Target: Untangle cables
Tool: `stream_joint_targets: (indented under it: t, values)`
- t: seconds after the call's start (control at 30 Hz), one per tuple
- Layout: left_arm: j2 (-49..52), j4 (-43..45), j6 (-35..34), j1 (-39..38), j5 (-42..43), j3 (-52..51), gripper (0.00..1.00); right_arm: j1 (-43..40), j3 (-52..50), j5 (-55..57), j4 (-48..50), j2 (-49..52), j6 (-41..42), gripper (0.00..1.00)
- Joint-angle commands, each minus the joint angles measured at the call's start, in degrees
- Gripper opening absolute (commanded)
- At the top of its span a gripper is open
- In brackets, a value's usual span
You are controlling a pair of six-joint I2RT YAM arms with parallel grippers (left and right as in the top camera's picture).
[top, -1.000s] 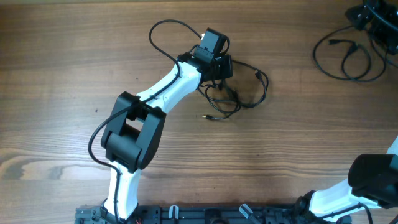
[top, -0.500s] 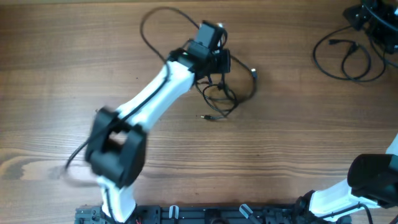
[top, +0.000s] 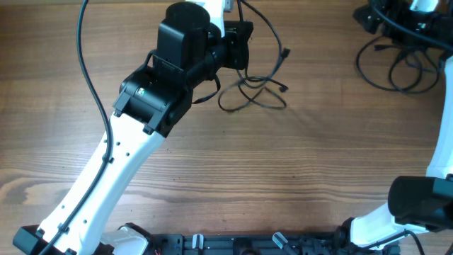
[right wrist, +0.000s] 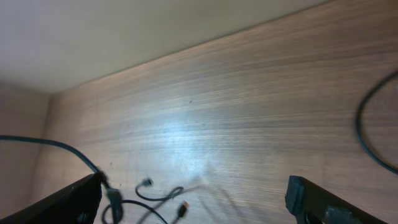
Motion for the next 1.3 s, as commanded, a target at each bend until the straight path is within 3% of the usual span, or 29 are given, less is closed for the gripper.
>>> stream_joint_targets:
  t: [0.0, 0.17, 0.63, 0.8, 0.93, 1.03, 1.27]
  values:
    - [-0.96, 1.38, -7.52, 1.16, -0.04, 0.22, 0.04, 2.54, 0.42, -4.66, -0.22, 0.87, -3.39, 0.96]
    - [-0.94, 1.42, -29.46, 6.01, -7.06, 0.22, 0.04, 5.81, 0.42, -4.7, -3.34, 0.87, -3.76, 0.96]
    - [-2.71, 12.37, -60.65, 11.56, -7.04, 0.22, 0.04, 18.36, 0.42, -3.43, -4.85, 3.15, -8.17, 0.96]
    - [-4.7, 14.6, -67.34, 14.36, -7.04, 0.24, 0.04, 20.76, 0.42, -3.43, -4.72, 5.22, -8.04, 0.96]
    - [-5.88, 14.78, -76.54, 17.2, -7.02, 0.24, 0.04, 22.71, 0.42, -3.45, -3.43, 7.72, -7.82, 0.93]
    - [-6.6, 16.98, -81.46, 18.1, -7.02, 0.24, 0.04, 23.71, 0.42, -3.45, -1.27, 9.62, -3.26, 0.92]
    - [-7.19, 21.84, -84.28, 17.03, -5.35, 0.24, 0.04, 24.33, 0.42, -3.21, 2.86, 10.47, 6.12, 0.89]
